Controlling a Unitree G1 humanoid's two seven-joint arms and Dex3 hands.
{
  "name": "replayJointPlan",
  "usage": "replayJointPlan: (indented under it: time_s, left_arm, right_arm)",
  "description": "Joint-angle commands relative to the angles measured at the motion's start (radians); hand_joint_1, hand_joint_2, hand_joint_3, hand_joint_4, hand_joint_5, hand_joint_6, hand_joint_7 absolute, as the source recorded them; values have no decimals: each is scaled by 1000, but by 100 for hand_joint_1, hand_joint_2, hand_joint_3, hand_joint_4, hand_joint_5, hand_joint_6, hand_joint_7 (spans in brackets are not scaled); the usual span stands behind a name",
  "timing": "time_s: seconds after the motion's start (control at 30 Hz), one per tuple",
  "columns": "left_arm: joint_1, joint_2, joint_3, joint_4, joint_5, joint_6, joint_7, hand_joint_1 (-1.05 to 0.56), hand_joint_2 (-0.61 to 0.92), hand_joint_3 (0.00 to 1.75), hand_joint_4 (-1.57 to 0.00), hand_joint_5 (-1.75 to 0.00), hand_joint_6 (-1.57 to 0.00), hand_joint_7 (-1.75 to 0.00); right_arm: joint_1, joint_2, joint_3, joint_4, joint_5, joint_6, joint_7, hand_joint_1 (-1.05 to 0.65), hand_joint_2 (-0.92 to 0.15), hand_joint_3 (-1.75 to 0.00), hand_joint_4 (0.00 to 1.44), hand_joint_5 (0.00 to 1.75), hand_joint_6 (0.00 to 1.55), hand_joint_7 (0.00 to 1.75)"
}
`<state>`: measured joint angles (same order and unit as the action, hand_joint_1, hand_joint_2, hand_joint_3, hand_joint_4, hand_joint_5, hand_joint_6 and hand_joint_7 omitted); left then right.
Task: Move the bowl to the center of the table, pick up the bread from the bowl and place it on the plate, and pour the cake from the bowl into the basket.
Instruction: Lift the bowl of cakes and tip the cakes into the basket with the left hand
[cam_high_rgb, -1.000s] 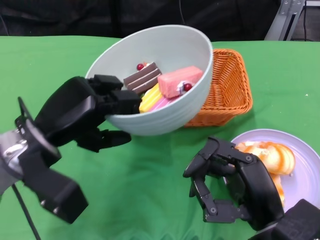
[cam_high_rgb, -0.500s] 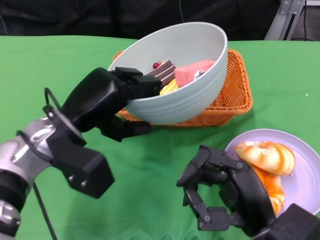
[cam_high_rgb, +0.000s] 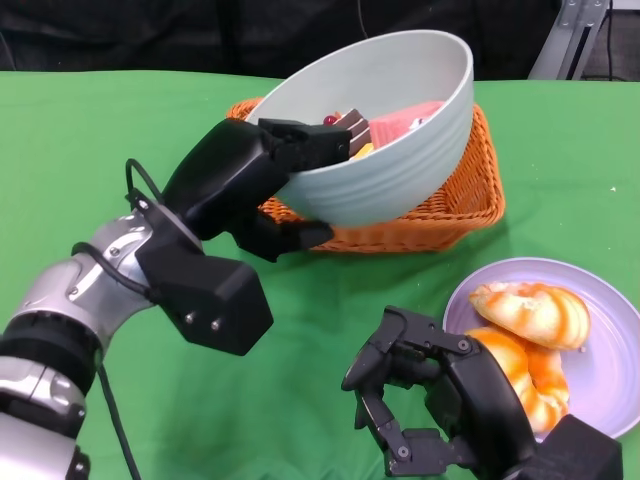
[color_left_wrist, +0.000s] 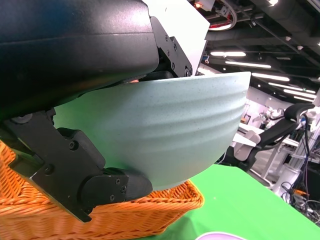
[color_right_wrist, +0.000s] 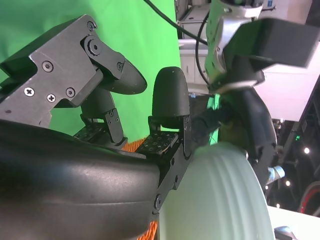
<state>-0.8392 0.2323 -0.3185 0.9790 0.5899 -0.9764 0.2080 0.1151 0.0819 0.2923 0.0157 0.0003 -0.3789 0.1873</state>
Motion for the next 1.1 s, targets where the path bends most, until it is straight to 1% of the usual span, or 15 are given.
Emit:
replayJointPlan:
  time_s: [0.03,0.13,0.23,0.37,0.5,0.53,0.63,0.73,0.97,1.1]
  left_arm:
    - [-58,-12,-4,25,8,6,47,-8,68,86,-61,-175,-60,-161]
    - [-88,-44,9,58,-33,23,13,-7,71,87,-60,-175,-59,-164]
    - [-109,-74,24,81,-77,34,-27,-5,69,91,-60,-175,-57,-168]
    - [-123,-111,46,94,-135,72,-86,-2,67,91,-60,-175,-57,-170]
    - [-130,-153,80,105,-212,122,-152,-2,66,93,-61,-175,-61,-166]
    - [-132,-163,89,105,-230,135,-170,-2,66,96,-60,-175,-63,-164]
    - [-140,-191,109,107,-269,171,-209,0,65,99,-60,-175,-64,-162]
    - [-153,-200,103,108,-257,189,-204,-2,66,99,-59,-175,-62,-161]
    - [-198,-200,76,146,-199,218,-160,-4,69,91,-56,-175,-58,-163]
    - [-223,-201,58,183,-160,235,-109,-4,69,88,-57,-175,-59,-165]
  right_arm:
    - [-6,5,0,16,12,-24,3,-14,-43,-123,76,163,70,139]
    - [-7,7,2,27,16,-30,8,-14,-44,-123,76,163,70,139]
    - [-11,9,3,46,17,-49,13,-14,-44,-121,76,162,70,139]
    - [-10,11,8,59,18,-55,19,-16,-47,-115,76,161,71,137]
    - [-3,14,13,56,18,-40,18,-18,-47,-113,76,161,72,135]
    - [-2,15,14,57,18,-41,18,-18,-47,-112,76,162,72,135]
    - [-8,16,18,78,8,-69,13,-17,-46,-114,76,162,72,135]
    - [-16,18,19,98,6,-94,16,-15,-46,-116,76,163,72,135]
    - [-20,23,24,112,7,-95,18,-16,-44,-119,78,166,73,134]
    - [-21,24,30,118,-7,-102,14,-17,-44,-118,79,166,72,135]
